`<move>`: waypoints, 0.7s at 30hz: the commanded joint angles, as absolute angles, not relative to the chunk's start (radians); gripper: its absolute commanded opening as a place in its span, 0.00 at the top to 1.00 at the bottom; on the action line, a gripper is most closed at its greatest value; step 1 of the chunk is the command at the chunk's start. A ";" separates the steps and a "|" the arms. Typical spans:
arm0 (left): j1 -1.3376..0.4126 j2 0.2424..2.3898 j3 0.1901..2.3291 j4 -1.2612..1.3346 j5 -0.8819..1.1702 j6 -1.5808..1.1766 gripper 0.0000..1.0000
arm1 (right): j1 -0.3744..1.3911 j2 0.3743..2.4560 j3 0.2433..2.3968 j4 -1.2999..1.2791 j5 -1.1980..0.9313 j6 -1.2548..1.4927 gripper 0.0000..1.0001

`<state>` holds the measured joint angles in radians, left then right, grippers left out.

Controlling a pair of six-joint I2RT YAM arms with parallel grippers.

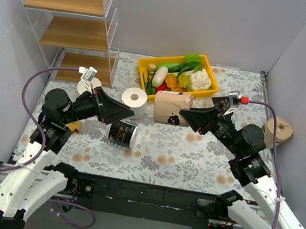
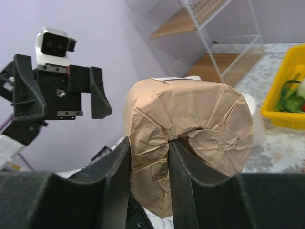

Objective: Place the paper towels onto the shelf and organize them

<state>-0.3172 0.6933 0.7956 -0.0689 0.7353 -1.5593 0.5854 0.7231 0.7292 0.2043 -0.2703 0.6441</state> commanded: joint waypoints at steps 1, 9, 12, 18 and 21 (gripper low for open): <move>-0.319 0.686 0.811 0.182 0.908 -1.727 0.02 | 0.591 0.726 0.697 0.561 -0.426 0.833 0.61; -0.319 0.701 0.833 0.224 0.931 -1.697 0.02 | 0.591 0.759 0.640 0.839 -0.508 0.951 0.60; -0.319 0.703 0.833 0.229 0.917 -1.683 0.02 | 0.589 0.773 0.644 0.860 -0.517 0.966 0.60; -0.319 0.713 0.845 0.264 0.891 -1.683 0.04 | 0.592 0.778 0.654 0.844 -0.512 0.963 0.60; -0.321 0.733 0.864 0.271 0.890 -1.681 0.06 | 0.591 0.770 0.638 0.851 -0.502 0.976 0.60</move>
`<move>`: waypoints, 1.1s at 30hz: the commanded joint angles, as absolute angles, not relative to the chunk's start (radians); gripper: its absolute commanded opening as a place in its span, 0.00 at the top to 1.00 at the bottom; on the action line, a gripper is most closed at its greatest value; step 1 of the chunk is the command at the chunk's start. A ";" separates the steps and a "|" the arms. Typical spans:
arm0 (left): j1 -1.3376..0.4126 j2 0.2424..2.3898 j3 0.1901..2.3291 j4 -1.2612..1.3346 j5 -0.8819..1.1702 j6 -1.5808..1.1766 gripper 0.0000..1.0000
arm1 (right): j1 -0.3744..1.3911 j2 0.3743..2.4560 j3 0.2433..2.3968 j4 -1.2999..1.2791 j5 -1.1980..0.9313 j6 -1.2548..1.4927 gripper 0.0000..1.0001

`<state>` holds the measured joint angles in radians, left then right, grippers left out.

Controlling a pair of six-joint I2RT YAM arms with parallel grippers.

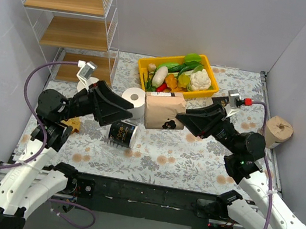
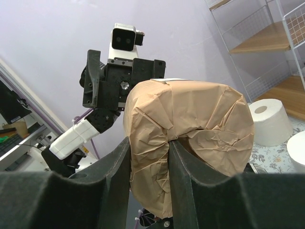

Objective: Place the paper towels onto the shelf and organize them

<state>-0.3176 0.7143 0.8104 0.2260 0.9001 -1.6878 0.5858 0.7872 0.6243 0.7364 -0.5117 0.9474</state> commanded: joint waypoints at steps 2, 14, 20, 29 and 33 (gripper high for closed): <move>-0.325 0.739 0.856 0.282 0.879 -1.687 0.07 | 0.591 0.770 0.635 0.857 -0.499 0.977 0.60; -0.440 0.790 0.850 0.305 0.792 -1.695 0.15 | 0.592 0.779 0.629 0.845 -0.482 0.963 0.60; -0.491 0.814 0.828 0.304 0.730 -1.677 0.18 | 0.592 0.785 0.617 0.842 -0.476 0.962 0.60; -0.566 0.854 0.836 0.296 0.686 -1.628 0.26 | 0.591 0.781 0.604 0.844 -0.471 0.962 0.60; -0.587 0.859 0.836 0.293 0.669 -1.609 0.34 | 0.592 0.778 0.601 0.842 -0.469 0.963 0.60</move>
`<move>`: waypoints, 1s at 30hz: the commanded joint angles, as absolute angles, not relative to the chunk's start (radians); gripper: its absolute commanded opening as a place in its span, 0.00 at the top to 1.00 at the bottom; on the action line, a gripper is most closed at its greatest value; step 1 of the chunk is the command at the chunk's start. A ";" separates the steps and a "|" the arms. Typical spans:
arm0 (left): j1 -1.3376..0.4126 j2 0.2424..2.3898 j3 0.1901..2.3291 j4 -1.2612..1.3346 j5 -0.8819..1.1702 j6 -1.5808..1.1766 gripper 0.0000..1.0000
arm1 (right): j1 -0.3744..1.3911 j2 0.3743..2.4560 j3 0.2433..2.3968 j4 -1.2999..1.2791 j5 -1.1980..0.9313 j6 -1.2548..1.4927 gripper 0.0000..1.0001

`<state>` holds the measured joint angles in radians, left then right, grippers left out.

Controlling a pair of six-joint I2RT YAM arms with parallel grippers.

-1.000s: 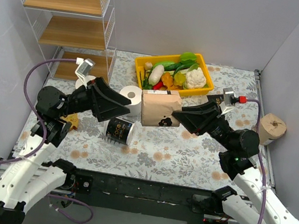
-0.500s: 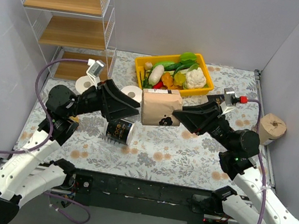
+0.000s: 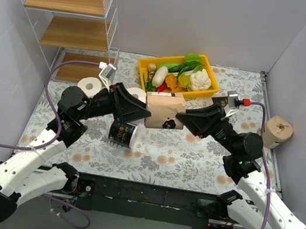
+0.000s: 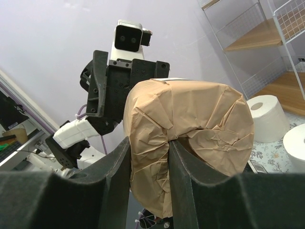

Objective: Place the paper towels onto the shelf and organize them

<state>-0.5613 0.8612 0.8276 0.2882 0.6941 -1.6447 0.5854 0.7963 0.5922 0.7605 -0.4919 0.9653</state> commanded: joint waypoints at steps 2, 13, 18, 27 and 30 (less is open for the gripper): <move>-0.594 0.856 0.841 0.293 0.663 -1.603 0.39 | 0.592 0.779 0.598 0.839 -0.469 0.963 0.60; -0.607 0.871 0.854 0.273 0.652 -1.585 0.64 | 0.592 0.750 0.598 0.752 -0.442 0.920 0.46; -0.607 0.868 0.934 0.138 0.594 -1.488 0.71 | 0.592 0.680 0.641 0.593 -0.374 0.848 0.18; -0.607 0.939 1.380 -0.470 0.341 -1.119 0.72 | 0.591 0.485 0.844 0.002 -0.108 0.658 0.01; -0.607 0.986 1.596 -0.678 0.154 -1.017 0.72 | 0.592 0.430 0.888 -0.119 -0.060 0.628 0.01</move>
<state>-0.6052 0.9588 1.3510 -0.3649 0.4232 -1.2324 0.5900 0.5011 0.7971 0.1040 -0.1856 0.7223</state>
